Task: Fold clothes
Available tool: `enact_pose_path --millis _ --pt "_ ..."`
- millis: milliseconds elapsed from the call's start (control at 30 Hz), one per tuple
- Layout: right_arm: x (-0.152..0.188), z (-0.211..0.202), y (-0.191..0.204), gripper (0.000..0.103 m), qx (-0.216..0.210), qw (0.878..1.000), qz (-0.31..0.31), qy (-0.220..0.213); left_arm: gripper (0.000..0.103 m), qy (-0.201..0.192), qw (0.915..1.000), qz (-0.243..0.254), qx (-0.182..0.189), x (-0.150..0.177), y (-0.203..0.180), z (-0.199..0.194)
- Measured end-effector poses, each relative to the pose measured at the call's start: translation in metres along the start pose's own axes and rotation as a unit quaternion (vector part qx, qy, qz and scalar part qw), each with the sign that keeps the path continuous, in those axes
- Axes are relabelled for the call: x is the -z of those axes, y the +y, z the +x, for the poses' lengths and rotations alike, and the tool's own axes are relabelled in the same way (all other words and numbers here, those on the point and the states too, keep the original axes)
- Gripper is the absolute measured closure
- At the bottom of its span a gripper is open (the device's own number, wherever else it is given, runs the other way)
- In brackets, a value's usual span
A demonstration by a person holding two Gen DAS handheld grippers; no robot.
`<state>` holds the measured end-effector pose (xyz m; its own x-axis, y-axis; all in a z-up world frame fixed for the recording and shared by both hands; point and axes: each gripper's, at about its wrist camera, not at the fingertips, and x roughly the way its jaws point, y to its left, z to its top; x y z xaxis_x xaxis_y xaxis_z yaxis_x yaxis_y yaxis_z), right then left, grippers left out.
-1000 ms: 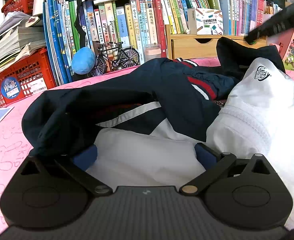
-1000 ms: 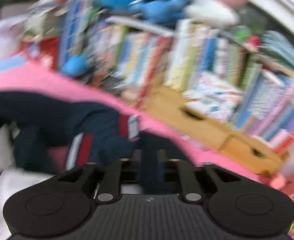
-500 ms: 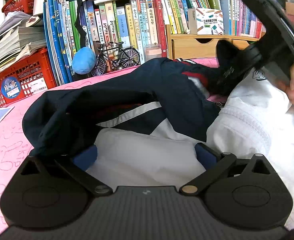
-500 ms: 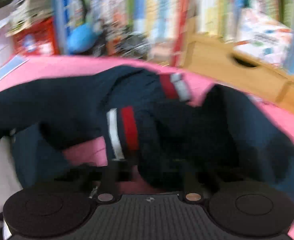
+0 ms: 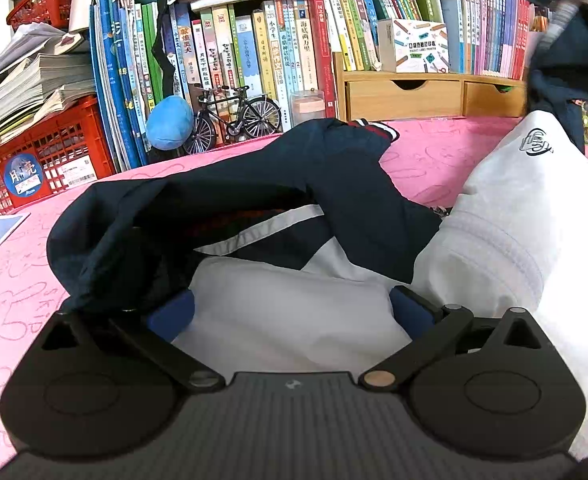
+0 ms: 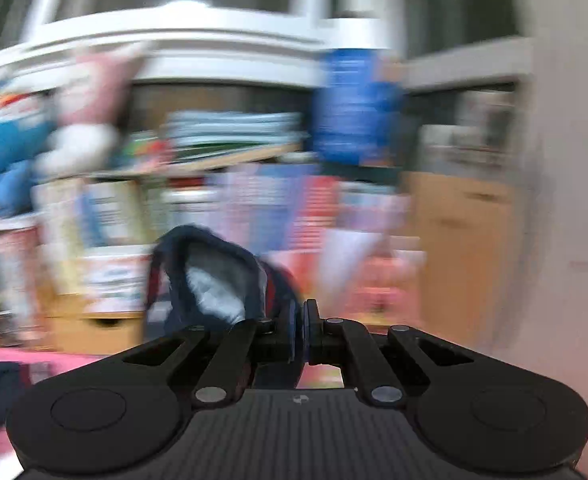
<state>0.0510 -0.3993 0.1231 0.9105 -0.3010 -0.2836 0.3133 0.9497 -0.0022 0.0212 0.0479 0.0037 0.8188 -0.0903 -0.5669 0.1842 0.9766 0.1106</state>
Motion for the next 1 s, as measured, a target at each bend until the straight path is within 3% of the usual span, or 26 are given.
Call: enact_pose_path --millis 167,233,300,333,367,400,467,567,733,833,900,933,967,1000 --pt "0.04 -0.008 -0.079 0.097 0.063 0.997 0.037 0.038 0.0 -0.003 0.9999 0.008 -0.009 0.0 -0.004 0.0" --pt "0.063 -0.005 -0.093 0.093 0.042 0.995 0.05 0.069 0.0 -0.007 0.9998 0.012 -0.015 0.0 -0.005 -0.001" --pt "0.084 -0.003 -0.093 0.089 -0.01 0.994 0.06 0.094 0.0 -0.014 0.9995 0.016 -0.021 0.0 -0.007 -0.006" --pt "0.092 -0.003 -0.084 0.087 -0.038 0.993 0.053 0.102 0.0 -0.018 0.9994 0.016 -0.025 -0.002 -0.007 -0.012" --pt "0.099 -0.003 -0.073 0.077 -0.064 0.991 0.04 0.107 0.0 -0.024 0.9993 0.017 -0.025 -0.005 -0.006 -0.019" --pt "0.105 -0.005 -0.059 0.059 -0.088 0.989 0.024 0.113 0.0 -0.036 0.9989 0.02 -0.022 -0.01 -0.005 -0.029" --pt "0.114 -0.012 -0.021 0.037 -0.135 0.984 -0.011 0.118 0.0 -0.067 0.9971 0.031 -0.014 -0.025 -0.002 -0.052" --pt "0.12 -0.026 0.039 0.029 -0.224 0.967 -0.046 0.112 0.0 -0.094 0.9941 0.046 -0.029 -0.055 0.005 -0.067" --pt "0.129 -0.046 0.125 0.012 -0.358 0.926 -0.024 0.113 0.0 -0.005 0.9943 0.086 -0.063 -0.072 0.015 -0.009" --pt "0.143 -0.048 0.162 0.008 -0.391 0.911 -0.02 0.133 0.0 0.053 0.9885 0.114 -0.085 -0.075 0.019 0.028" --pt "0.157 -0.048 0.177 0.007 -0.39 0.909 -0.022 0.147 0.0 0.079 0.9815 0.142 -0.102 -0.062 0.017 0.045" --pt "0.163 -0.049 0.182 0.007 -0.387 0.909 -0.023 0.15 0.002 0.079 0.9795 0.151 -0.108 -0.058 0.017 0.047" --pt "0.169 -0.049 0.186 0.006 -0.383 0.911 -0.024 0.151 0.015 0.073 0.9804 0.146 -0.111 -0.057 0.02 0.044" --pt "0.174 -0.049 0.189 0.005 -0.378 0.914 -0.027 0.148 0.044 0.064 0.9823 0.135 -0.113 -0.055 0.024 0.04"
